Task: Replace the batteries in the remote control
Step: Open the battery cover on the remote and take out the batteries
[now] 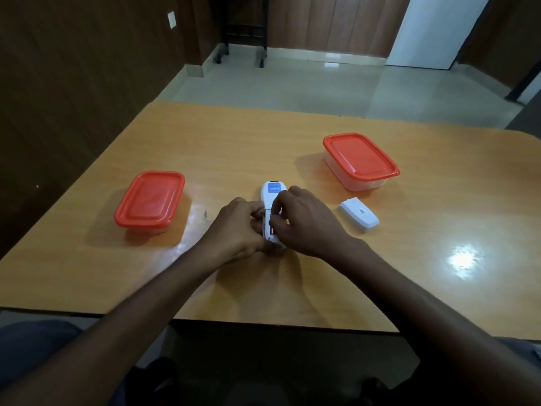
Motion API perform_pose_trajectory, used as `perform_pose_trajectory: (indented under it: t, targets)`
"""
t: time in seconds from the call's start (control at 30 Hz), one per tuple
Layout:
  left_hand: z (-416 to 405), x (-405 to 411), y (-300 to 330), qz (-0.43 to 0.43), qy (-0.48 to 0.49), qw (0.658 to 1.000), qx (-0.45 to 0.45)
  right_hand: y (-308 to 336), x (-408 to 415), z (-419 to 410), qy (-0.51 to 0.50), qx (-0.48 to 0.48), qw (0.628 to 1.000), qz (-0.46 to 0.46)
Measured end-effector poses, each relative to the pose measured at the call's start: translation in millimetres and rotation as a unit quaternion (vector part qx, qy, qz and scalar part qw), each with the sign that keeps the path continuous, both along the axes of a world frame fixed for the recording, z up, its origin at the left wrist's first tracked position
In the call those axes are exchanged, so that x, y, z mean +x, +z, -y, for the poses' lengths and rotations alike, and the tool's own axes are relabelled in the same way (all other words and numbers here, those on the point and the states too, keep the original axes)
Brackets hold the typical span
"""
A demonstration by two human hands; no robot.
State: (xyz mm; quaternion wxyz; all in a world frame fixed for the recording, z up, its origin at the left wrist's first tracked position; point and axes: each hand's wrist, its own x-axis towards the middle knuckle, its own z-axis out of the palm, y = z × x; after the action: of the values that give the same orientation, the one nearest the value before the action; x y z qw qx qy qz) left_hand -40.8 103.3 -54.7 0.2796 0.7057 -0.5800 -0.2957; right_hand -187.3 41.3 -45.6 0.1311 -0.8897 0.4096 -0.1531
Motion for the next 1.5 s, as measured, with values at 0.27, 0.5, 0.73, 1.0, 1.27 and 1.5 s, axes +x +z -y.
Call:
perform_pose_trajectory:
  t: [0.27,0.5,0.73,1.0,1.27,1.5]
  targets:
    - [2,-1,-2,0.019,0.010,1.000,0.011,3,14,-5,-0.046,0.059,0.997,-0.004]
    - [-1,-2,0,0.012,0.020,1.000,0.008,8,15,2,-0.029,0.104,0.992,0.062]
    - [-2,-1,4,0.004,0.000,1.000,0.000,19,-14,17,-0.074,0.200,0.960,0.183]
    - [0,-2,0,0.024,0.012,1.000,-0.009,0,-44,46,-0.129,-0.010,0.990,-0.050]
    - [2,-1,-5,0.024,0.009,1.000,-0.007,14,-11,6,-0.073,0.003,0.997,0.021]
    - [0,-3,-5,0.027,0.012,0.999,-0.027,24,1,0,-0.107,0.144,0.984,0.010]
